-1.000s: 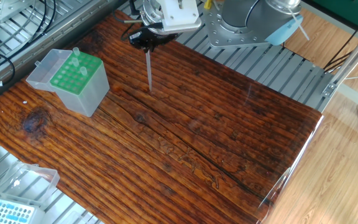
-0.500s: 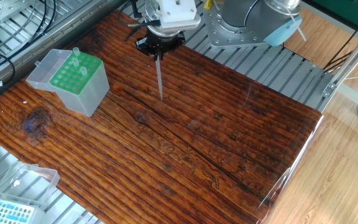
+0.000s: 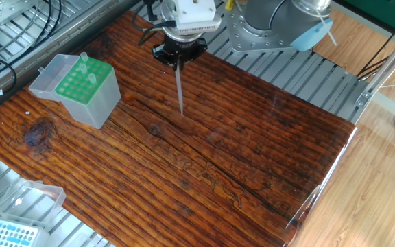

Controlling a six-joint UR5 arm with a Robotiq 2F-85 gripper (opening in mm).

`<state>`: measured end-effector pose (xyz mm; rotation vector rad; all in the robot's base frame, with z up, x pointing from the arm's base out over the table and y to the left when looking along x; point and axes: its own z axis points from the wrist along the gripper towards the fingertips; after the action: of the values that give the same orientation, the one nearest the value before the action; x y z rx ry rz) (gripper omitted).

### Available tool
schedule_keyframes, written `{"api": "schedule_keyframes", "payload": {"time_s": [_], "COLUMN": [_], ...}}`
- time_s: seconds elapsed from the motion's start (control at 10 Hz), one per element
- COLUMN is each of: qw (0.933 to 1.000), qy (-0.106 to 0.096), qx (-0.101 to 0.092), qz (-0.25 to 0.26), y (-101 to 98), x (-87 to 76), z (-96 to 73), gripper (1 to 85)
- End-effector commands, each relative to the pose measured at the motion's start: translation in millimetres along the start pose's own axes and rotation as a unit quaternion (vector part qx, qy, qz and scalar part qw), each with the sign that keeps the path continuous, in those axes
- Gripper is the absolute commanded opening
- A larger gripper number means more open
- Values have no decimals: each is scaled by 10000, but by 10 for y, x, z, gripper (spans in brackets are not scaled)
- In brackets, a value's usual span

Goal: Insert a large pipette tip into the holder for large pipette tips

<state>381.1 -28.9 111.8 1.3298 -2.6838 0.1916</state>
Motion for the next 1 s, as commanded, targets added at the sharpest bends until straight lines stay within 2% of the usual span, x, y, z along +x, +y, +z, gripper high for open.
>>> {"api": "schedule_keyframes", "payload": {"time_s": [0.0, 0.2, 0.4, 0.9], "qw": [9999, 9997, 9998, 9992], "qy": [-143, -230, -182, -388], "qx": [-59, -10, 66, 33], "qz": [48, 108, 97, 90], "y": [25, -1, -40, -24], "x": [-71, -116, -90, -198], "z": [-11, -13, -12, -18], "gripper": [10, 10, 10, 10]}}
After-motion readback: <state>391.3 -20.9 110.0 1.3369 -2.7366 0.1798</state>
